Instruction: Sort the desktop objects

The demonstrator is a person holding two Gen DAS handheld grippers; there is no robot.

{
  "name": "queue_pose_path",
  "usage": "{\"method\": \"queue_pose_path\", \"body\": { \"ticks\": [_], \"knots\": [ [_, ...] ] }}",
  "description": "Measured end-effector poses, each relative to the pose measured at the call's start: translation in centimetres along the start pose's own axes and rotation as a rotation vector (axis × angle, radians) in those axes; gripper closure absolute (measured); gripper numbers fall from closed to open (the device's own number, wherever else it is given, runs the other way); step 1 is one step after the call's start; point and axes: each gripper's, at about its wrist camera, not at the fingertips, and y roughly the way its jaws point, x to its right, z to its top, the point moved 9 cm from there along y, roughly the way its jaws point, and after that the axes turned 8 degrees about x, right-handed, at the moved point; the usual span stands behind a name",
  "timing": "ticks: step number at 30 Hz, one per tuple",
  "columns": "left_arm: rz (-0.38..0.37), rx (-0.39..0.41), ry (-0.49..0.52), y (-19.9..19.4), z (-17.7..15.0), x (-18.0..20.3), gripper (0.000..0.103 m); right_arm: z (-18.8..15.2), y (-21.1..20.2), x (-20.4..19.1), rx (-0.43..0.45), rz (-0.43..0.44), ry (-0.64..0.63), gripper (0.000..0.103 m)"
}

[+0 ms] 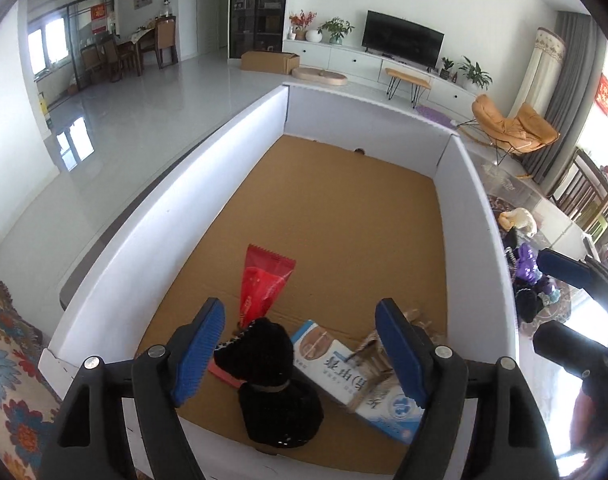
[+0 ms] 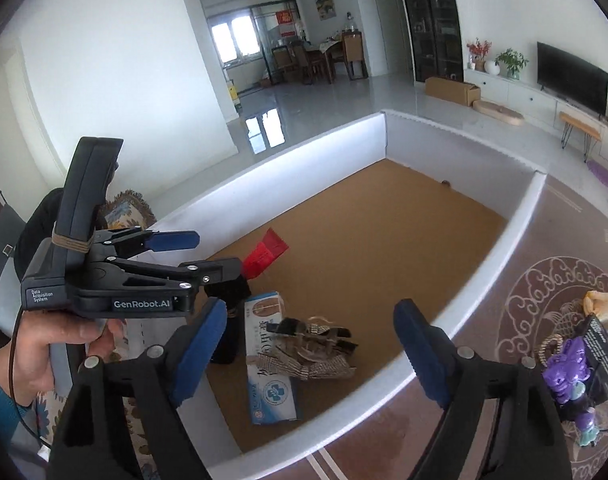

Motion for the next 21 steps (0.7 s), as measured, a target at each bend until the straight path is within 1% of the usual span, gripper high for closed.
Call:
{"method": "queue_pose_path", "body": {
  "ticks": [1, 2, 3, 4, 6, 8, 10, 11, 13, 14, 15, 17, 21],
  "knots": [
    [-0.023, 0.024, 0.004, -0.8, 0.3, 1.1, 0.026, -0.1, -1.5, 1.1, 0.039, -0.030, 0.003, 0.009],
    [-0.051, 0.046, 0.010, -1.5, 0.4, 2.5, 0.026, -0.1, -2.9, 2.3, 0.079, -0.068, 0.010, 0.003],
    [-0.083, 0.065, 0.019, -2.2, 0.5, 4.0, 0.026, -0.7, -4.4, 3.9, 0.116, -0.109, 0.023, 0.000],
    [-0.117, 0.079, 0.036, -2.9, 0.5, 5.7, 0.026, -1.6, -5.8, 5.7, 0.141, -0.150, 0.042, 0.000],
    [-0.178, 0.099, 0.087, -4.4, 0.2, 9.6, 0.026, -4.1, -7.9, 9.9, 0.149, -0.247, 0.086, 0.000],
    [-0.239, 0.110, 0.141, -5.6, -0.3, 13.7, 0.024, -7.2, -9.8, 14.1, 0.122, -0.356, 0.116, 0.000],
    [-0.300, 0.112, 0.177, -6.4, -1.0, 17.6, 0.011, -10.4, -11.2, 18.3, 0.052, -0.459, 0.144, 0.000],
    [-0.329, 0.108, 0.188, -6.7, -1.6, 19.4, 0.002, -12.0, -12.0, 20.2, 0.017, -0.497, 0.162, 0.000],
    [-0.382, 0.082, 0.203, -6.5, -3.1, 22.6, 0.000, -14.8, -13.9, 23.3, -0.037, -0.554, 0.197, 0.000],
    [-0.395, 0.056, 0.217, -5.6, -4.2, 24.1, 0.000, -15.9, -14.6, 24.5, -0.061, -0.577, 0.207, 0.000],
    [-0.392, 0.028, 0.237, -4.6, -5.4, 25.4, 0.000, -17.0, -15.5, 25.5, -0.085, -0.600, 0.212, 0.000],
    [-0.367, -0.021, 0.268, -2.2, -7.7, 27.4, 0.000, -18.5, -16.4, 27.0, -0.116, -0.635, 0.219, 0.000],
    [-0.323, -0.090, 0.263, 2.3, -10.9, 29.6, 0.000, -20.5, -17.2, 28.3, -0.133, -0.643, 0.267, 0.000]
  ]
}}
